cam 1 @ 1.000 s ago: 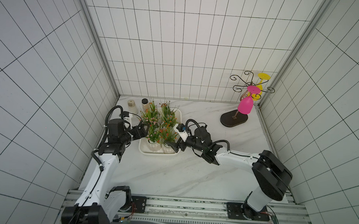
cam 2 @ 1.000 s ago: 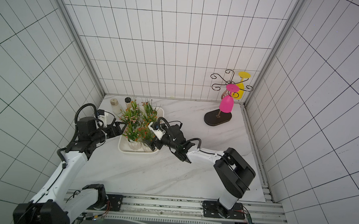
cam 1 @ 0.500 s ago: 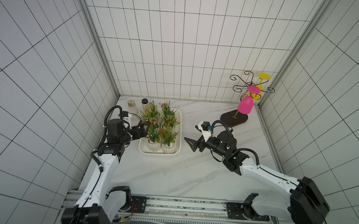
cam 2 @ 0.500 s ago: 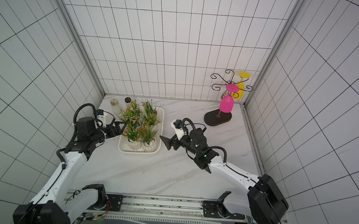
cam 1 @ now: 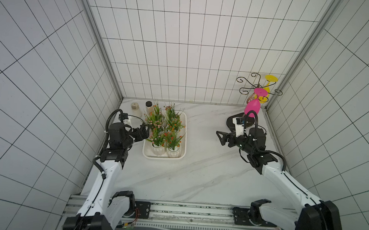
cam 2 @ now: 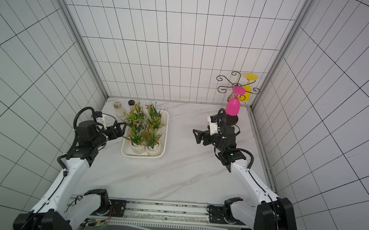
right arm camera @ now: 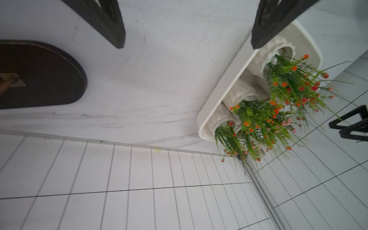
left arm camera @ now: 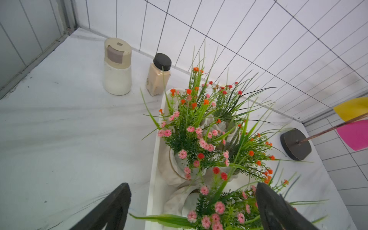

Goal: Put the potted gypsophila into the storage box
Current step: Reset both arms

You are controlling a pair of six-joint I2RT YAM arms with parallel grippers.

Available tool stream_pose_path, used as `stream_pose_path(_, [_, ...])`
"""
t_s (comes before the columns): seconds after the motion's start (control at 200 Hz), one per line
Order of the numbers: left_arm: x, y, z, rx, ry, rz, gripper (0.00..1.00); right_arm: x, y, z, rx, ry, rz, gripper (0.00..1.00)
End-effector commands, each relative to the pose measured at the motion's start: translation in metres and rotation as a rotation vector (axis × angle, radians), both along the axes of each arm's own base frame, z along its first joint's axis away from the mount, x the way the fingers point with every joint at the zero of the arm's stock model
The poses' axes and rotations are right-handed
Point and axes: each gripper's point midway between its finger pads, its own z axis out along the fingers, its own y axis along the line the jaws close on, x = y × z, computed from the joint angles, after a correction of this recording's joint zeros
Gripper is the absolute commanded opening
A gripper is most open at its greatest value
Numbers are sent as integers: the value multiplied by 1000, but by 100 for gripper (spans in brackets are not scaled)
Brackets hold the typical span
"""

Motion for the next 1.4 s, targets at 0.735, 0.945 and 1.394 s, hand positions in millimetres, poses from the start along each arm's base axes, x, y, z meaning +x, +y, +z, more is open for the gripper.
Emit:
stream_pose_path(0.735, [14,100,-81,272,-127,514,97,46,-198,-90,-71,-49,-588,98])
stream_pose_path(0.945, [23,92,-75,264,-190,461,97,39,-194,-94,-85,-116,-596,98])
stream_pose_path(1.394, [33,59,-65,331,-321,321,97,54,-159,-103,-225,-124,-526,99])
